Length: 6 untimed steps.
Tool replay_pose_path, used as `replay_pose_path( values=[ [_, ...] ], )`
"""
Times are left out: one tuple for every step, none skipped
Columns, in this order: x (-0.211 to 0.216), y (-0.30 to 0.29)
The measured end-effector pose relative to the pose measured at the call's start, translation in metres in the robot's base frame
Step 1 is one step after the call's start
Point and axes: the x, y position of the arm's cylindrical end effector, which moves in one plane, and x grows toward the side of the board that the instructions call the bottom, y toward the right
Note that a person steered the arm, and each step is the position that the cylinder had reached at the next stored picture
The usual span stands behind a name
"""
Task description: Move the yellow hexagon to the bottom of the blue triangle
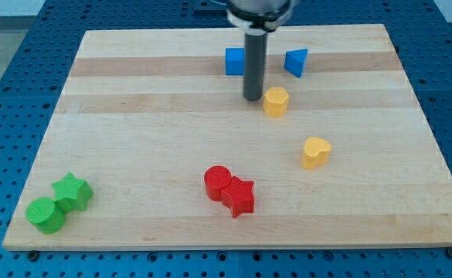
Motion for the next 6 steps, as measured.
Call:
replay_pose_path(
  values=[
    [0.006, -0.010],
    [0.031, 0.008],
    [0.032, 0.011],
    [0.028, 0.018],
    [0.027, 0.045],
    [0.027, 0.075]
  ],
)
